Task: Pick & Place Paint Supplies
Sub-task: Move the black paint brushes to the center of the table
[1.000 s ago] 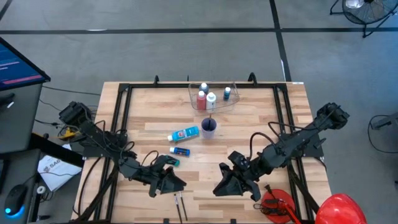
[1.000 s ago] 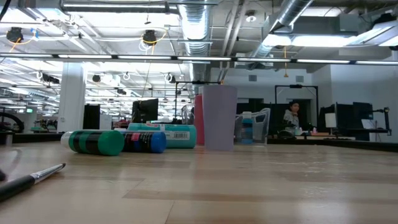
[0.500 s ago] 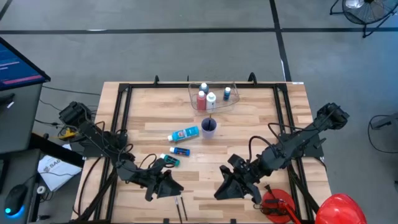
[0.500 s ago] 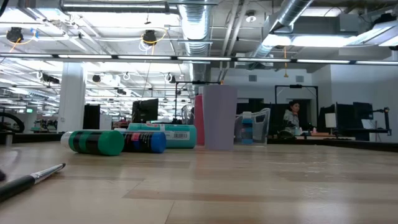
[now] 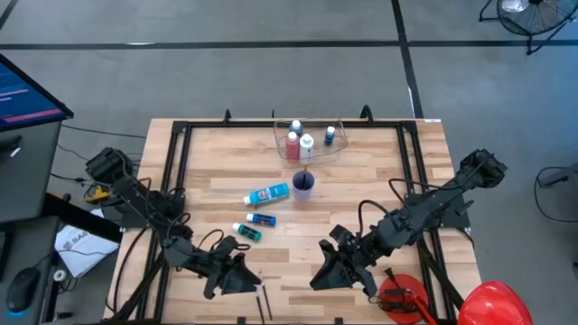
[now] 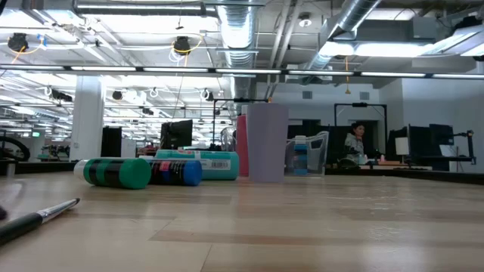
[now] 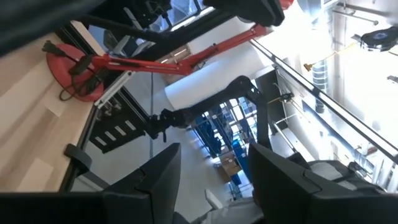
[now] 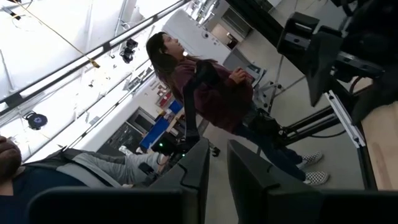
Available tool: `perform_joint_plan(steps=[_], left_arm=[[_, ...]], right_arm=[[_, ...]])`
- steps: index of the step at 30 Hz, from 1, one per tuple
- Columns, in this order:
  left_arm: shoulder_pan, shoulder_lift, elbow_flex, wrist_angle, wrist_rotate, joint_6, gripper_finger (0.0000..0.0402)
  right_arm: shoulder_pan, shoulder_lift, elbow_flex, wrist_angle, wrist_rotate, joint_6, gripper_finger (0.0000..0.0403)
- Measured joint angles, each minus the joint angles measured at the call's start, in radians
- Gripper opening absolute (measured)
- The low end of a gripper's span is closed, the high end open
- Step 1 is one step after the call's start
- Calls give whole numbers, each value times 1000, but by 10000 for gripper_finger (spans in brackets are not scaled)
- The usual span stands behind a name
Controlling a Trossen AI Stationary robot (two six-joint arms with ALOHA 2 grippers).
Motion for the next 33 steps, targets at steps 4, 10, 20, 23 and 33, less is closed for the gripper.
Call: perform_joint_plan(steps=[4,10,20,23,33], left_arm=[[-27,0,8,-4,0,-1,179],[-69,0,26,-80,0,-58,179],[-77,149,32,-177,156,-365,145],[-75,211,32,-178,220,-461,106],[-35,299,101,-411,390,-556,1]], right_arm=[[0,0,0,-1,0,3,50],[0,0,0,-1,0,8,50],[0,0,0,-1,3,8,50],[0,0,0,-1,3,8,50],[-2,0,0,-1,11,2,50]])
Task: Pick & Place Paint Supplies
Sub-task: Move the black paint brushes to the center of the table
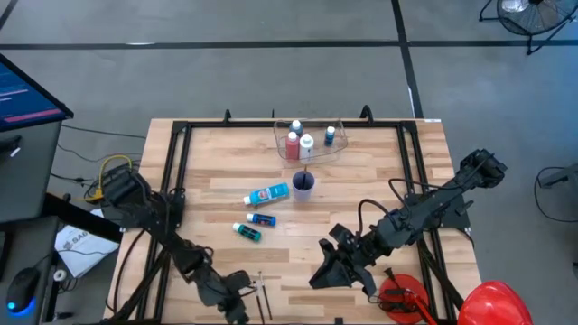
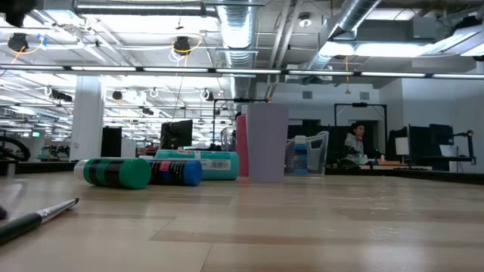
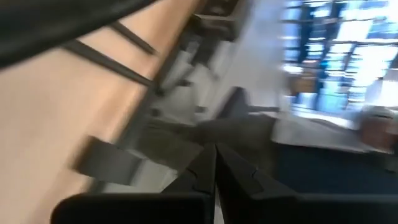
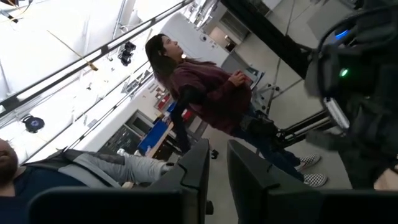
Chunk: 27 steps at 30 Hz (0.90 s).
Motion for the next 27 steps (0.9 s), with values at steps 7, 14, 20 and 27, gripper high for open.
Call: perform_joint_plan(steps=[7,14,20,27], left_arm=[[55,20,181,-426,19,151,0],[72,53,206,-499,110,171,0],[73,58,206,-512,109,188,0],[80,58,206,-536,56,198,0]], right_arm=[[0,0,0,-1,20,-2,50],[0,0,0,-1,20,-2,50],[0,0,0,-4,20,-2,50],[0,0,0,-32,20,-2,50]])
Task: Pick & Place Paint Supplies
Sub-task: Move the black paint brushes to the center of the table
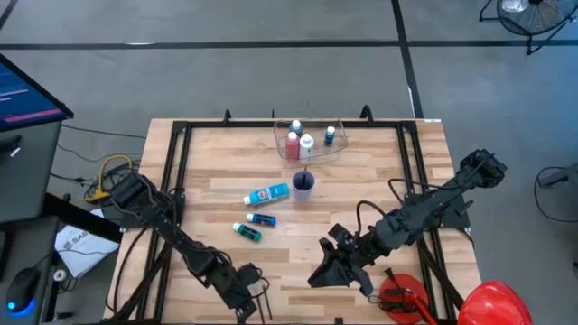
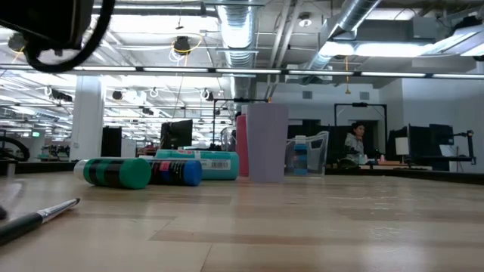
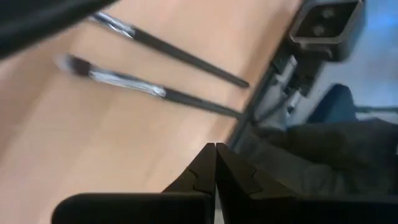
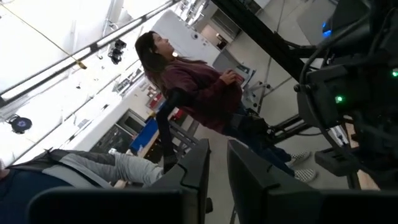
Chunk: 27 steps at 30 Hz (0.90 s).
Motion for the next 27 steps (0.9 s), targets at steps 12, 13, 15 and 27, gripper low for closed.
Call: perform_joint_plan(steps=[12,13,15,27], left_arm=[[7,5,0,-70,-43,19,0],[13,14,1,-67,-36,19,0],[24,34,4,-72,-21,24,0],[72,241,200,-59,43,91,0]], right_arm=[[0,0,0,-20,0,0,50],[0,0,0,-20,0,0,50],[0,0,0,-21,0,0,50],[-6,0,0,-39,0,7,50]])
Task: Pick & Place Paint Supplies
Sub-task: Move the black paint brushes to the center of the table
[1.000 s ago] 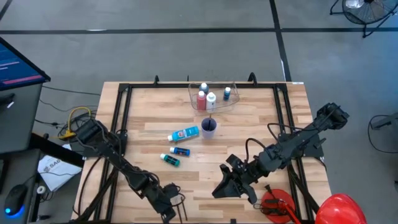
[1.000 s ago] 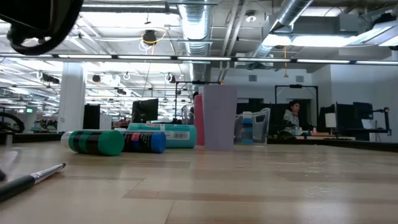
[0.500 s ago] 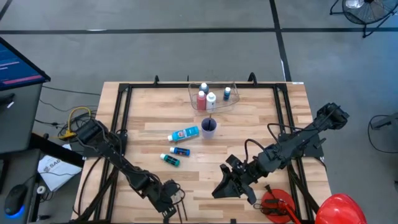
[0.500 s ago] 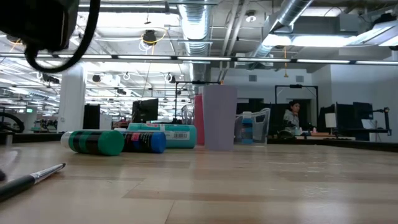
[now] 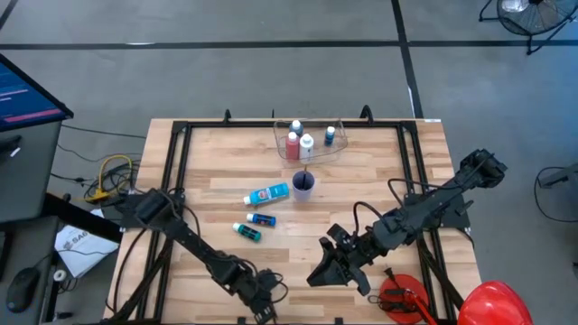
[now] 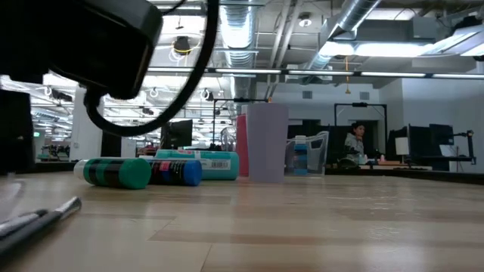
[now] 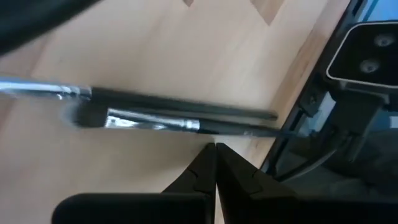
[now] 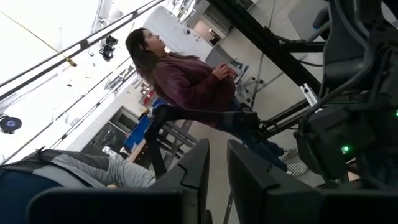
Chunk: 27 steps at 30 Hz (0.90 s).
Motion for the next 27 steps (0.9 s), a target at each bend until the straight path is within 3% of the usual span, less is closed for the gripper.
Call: perform_joint_plan(steps=[17,27], left_arm=[[182,4,-1,6,-19,30,0],[260,8,-4,53,-123,49,0]], right_arm=[[1,0,0,-4,0,11,50],[13,0,0,-4,-1,20,50]])
